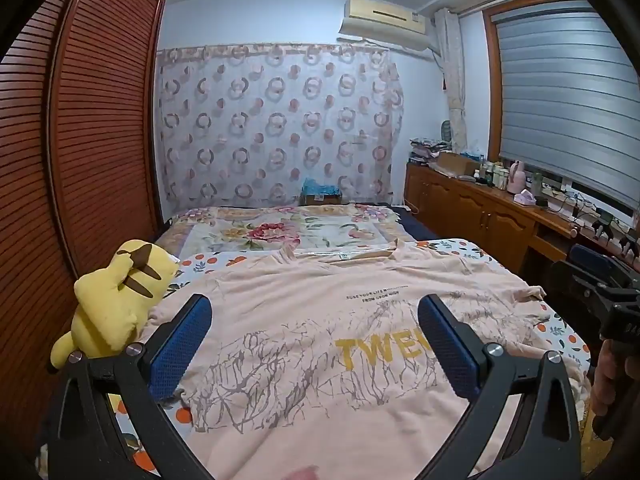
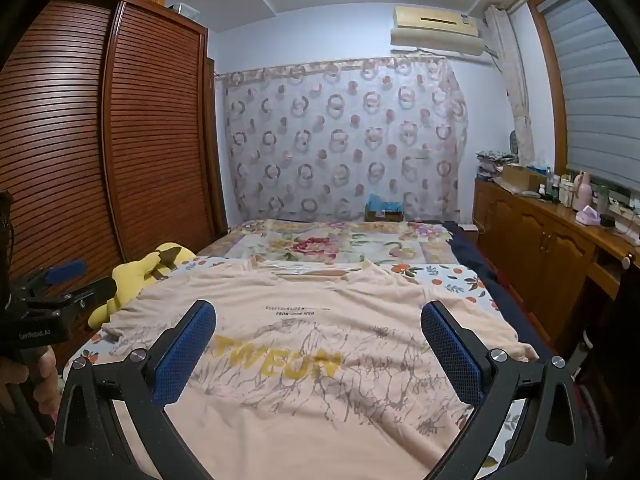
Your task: Fold small clothes
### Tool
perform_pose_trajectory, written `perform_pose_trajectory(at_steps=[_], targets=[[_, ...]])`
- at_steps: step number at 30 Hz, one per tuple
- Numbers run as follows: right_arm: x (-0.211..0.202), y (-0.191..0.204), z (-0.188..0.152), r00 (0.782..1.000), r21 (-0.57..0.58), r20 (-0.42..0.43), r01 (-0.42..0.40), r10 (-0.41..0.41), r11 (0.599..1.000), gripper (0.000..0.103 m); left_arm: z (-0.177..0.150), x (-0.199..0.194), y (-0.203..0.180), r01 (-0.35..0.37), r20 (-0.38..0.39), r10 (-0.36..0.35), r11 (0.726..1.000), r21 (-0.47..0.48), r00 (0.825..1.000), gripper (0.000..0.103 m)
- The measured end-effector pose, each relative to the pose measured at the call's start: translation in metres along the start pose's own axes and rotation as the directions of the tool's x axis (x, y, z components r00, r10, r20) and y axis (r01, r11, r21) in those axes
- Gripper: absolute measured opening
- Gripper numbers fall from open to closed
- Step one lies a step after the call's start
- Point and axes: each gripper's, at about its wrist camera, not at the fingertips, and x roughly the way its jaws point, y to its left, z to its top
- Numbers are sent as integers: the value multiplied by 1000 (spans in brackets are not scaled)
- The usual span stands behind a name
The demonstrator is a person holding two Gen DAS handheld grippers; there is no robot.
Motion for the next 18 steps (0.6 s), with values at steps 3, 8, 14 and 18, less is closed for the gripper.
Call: perform_pose_trajectory(at_steps=[3, 8, 14, 18], targets=[[0, 0, 0, 1000, 6, 3, 0, 0, 1000, 102, 0, -1, -2, -14, 14, 14, 999, 30, 1000, 103], [0, 0, 0, 1000, 6, 5, 2, -2, 1000, 102, 0, -1, -3, -15, 17, 14, 999, 28, 1000, 103], [-1, -1, 1, 1000, 6, 3, 2, -2, 1000, 102, 2, -1, -2, -12, 21, 12, 1000, 26, 1000, 103], [-1, 2, -1, 1000, 7, 2, 0, 0, 1000, 102, 2, -1, -2, -13, 21, 12, 1000, 27, 1000, 103]])
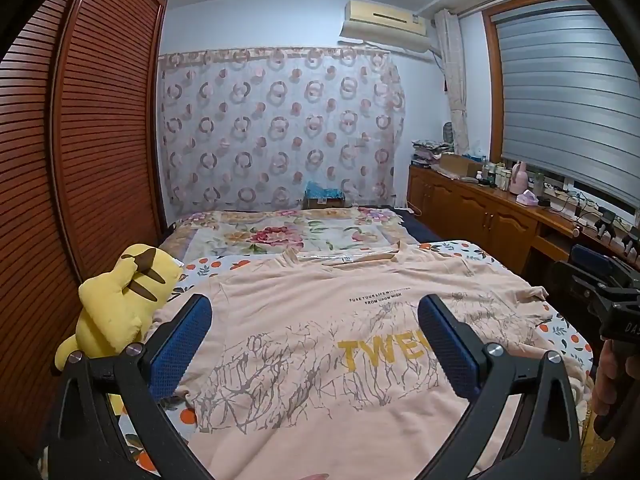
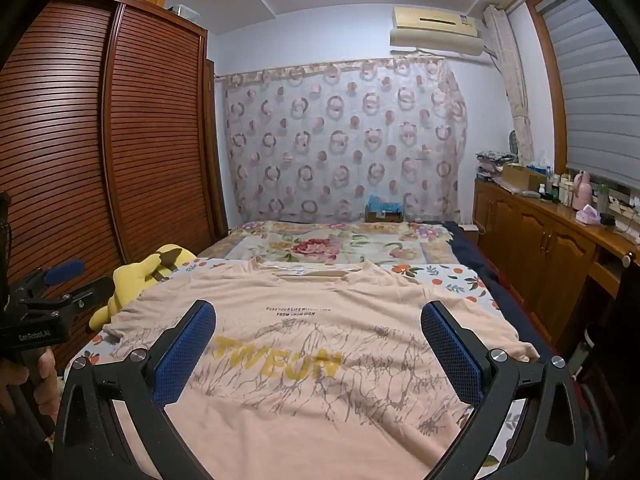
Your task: Fold small clothes
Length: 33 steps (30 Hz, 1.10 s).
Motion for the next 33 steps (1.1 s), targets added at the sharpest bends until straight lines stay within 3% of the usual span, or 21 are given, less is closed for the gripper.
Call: perform_pose_trajectory(at_steps=[33], targets=[[-2, -1, 1, 1000, 4, 0, -2, 2, 1000, 102, 4, -6, 5, -5, 12, 5, 1000, 11, 1000, 103]])
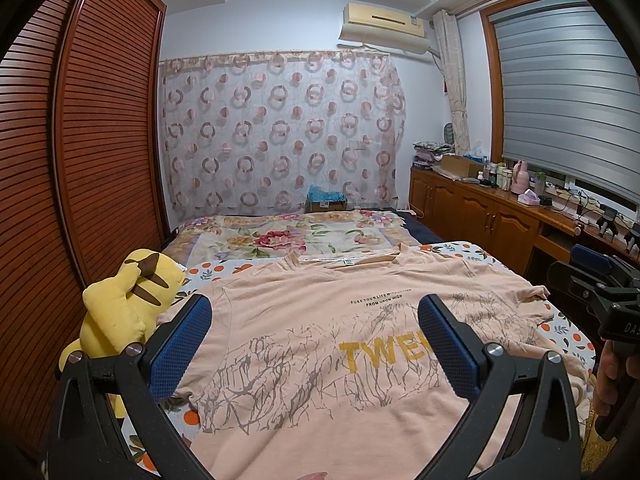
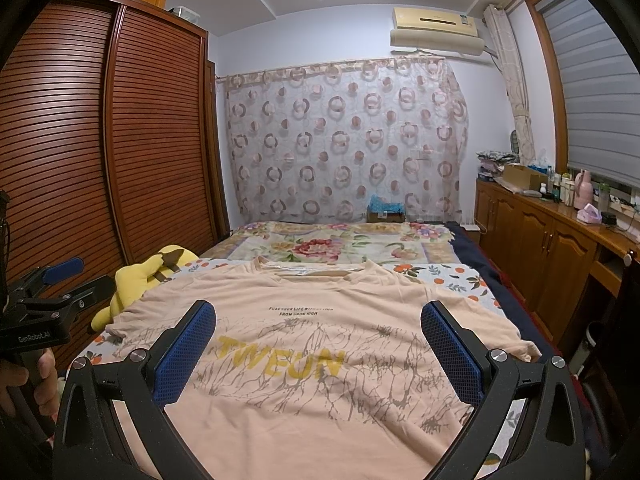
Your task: Fold small clothes
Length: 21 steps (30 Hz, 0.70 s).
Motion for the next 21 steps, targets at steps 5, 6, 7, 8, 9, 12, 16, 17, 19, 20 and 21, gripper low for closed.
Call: perform_pose_trajectory(at_steps=[5, 6, 7, 8, 9, 12, 16, 17, 19, 20, 21], targets=[[0, 0, 0, 1000, 0, -1, 0, 0, 1000, 102, -1, 0, 0, -1, 0, 1, 1000, 2, 1000, 103], [0, 0, 0, 1000, 1, -1, 0, 0, 1000, 102, 0, 0, 0, -1, 1, 1, 1000, 1, 1000, 103], [0, 0, 0, 1000, 1, -1, 0, 0, 1000, 102, -1, 0, 0, 0, 2, 0, 1000, 2, 1000, 103], [0, 0, 0, 1000, 1, -1, -1, 1, 1000, 102, 0, -1, 0, 0, 2, 0, 1000, 1, 1000, 103], [3, 0, -1, 1000, 1, -2, -1, 1, 1000, 102, -1, 0, 0, 0, 2, 0, 1000, 1, 1000, 103], [3, 0, -1, 1000, 1, -1, 0, 0, 1000, 102, 0, 0, 0, -2, 1, 2, 1000, 2, 1000, 103], [3, 0, -1, 1000, 2, -2, 0, 0, 1000, 102, -1, 0, -1, -1, 2, 1, 1000, 3, 1000, 103], [3, 0, -1, 1000, 1, -2, 2, -2, 1000, 102, -1, 0, -1, -1, 2, 1, 1000, 3, 1000, 103], [3, 2, -2, 1000, 0, -2, 9, -9, 1000, 102, -1, 0, -1, -1, 2, 1, 1000, 3, 1000, 103], [3, 2, -2, 1000, 0, -2, 10, -10, 1000, 102, 0, -1, -1, -1, 2, 1, 1000, 3, 1000, 103], [3, 3, -2, 1000, 1, -2, 10, -10, 1000, 102, -1, 0, -1, -1, 2, 1, 1000, 3, 1000, 103]])
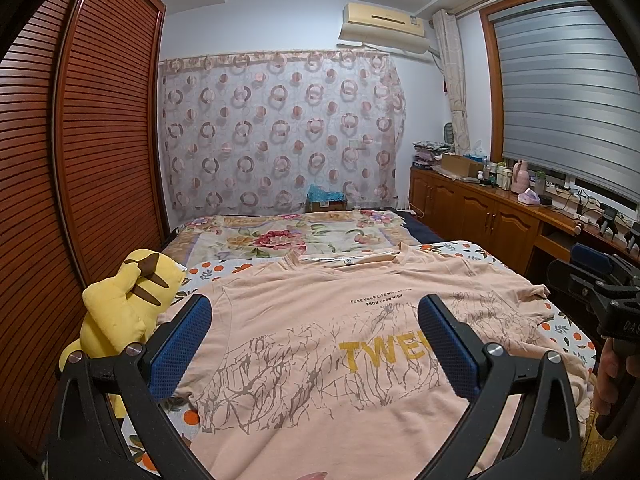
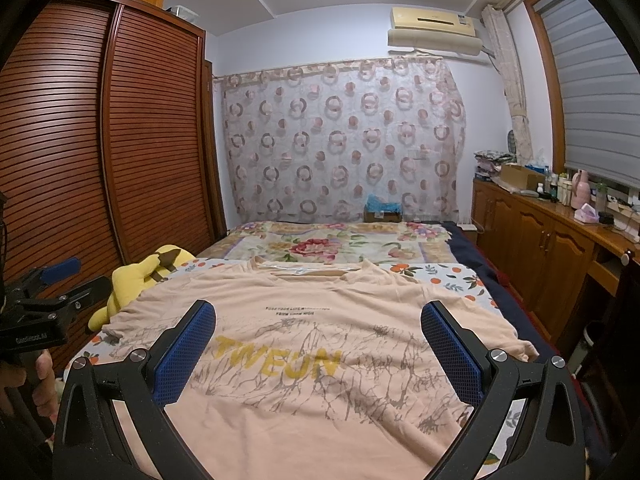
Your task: Fold small clothes
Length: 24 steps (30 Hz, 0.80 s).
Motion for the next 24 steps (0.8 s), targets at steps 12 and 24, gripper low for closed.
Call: perform_pose_trajectory(at_steps=[12, 24], targets=[[0, 0, 1, 1000, 0, -1, -3, 3, 1000, 102, 8, -5, 4, 2, 0, -2, 1000, -1, 1000, 103], [12, 1, -2, 1000, -28, -10, -9, 9, 1000, 102, 18, -2, 31, 6, -47, -6, 1000, -6, 999, 103]])
